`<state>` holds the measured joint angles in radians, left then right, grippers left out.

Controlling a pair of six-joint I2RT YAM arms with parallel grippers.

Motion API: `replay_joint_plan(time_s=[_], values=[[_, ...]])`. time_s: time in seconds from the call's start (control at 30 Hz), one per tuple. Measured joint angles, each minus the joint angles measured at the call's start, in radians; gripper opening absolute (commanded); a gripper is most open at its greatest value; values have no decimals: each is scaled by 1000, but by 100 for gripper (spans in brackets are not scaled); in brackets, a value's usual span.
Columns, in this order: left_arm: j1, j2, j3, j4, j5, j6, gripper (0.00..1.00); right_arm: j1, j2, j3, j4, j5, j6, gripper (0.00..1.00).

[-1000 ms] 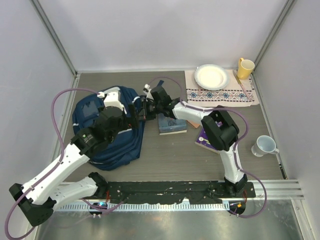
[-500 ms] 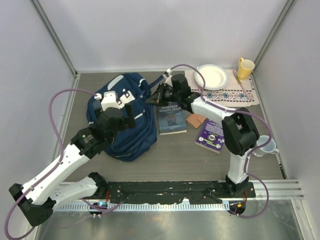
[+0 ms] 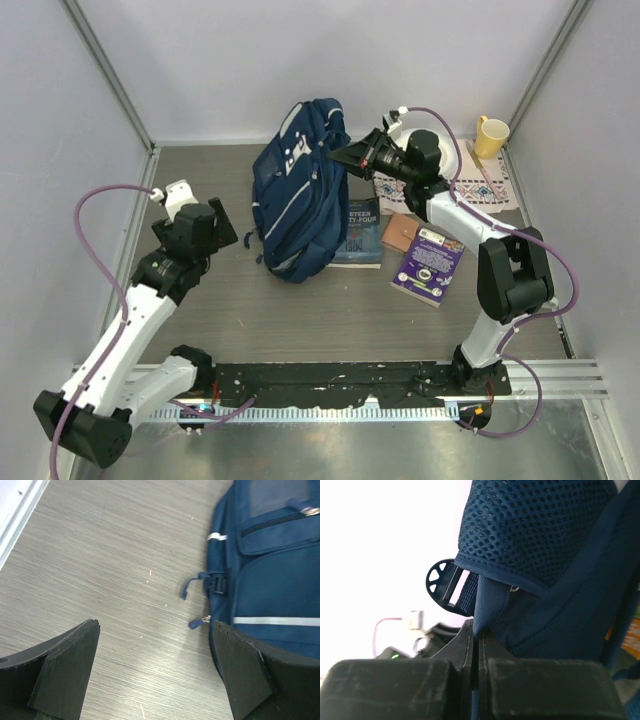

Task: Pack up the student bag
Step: Pick up the student bag at the center of the board.

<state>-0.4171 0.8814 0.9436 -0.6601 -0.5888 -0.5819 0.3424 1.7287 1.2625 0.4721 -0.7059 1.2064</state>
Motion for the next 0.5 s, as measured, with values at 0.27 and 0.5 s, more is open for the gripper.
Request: replay_joint_plan(time_s=[0.27,0.5], values=[[121,125,-14,52,145,6,100,-14,0,0,242,-95,224,1],[124,33,-71,93,181,-18,100,-13,2,97,246,-132,271,1]])
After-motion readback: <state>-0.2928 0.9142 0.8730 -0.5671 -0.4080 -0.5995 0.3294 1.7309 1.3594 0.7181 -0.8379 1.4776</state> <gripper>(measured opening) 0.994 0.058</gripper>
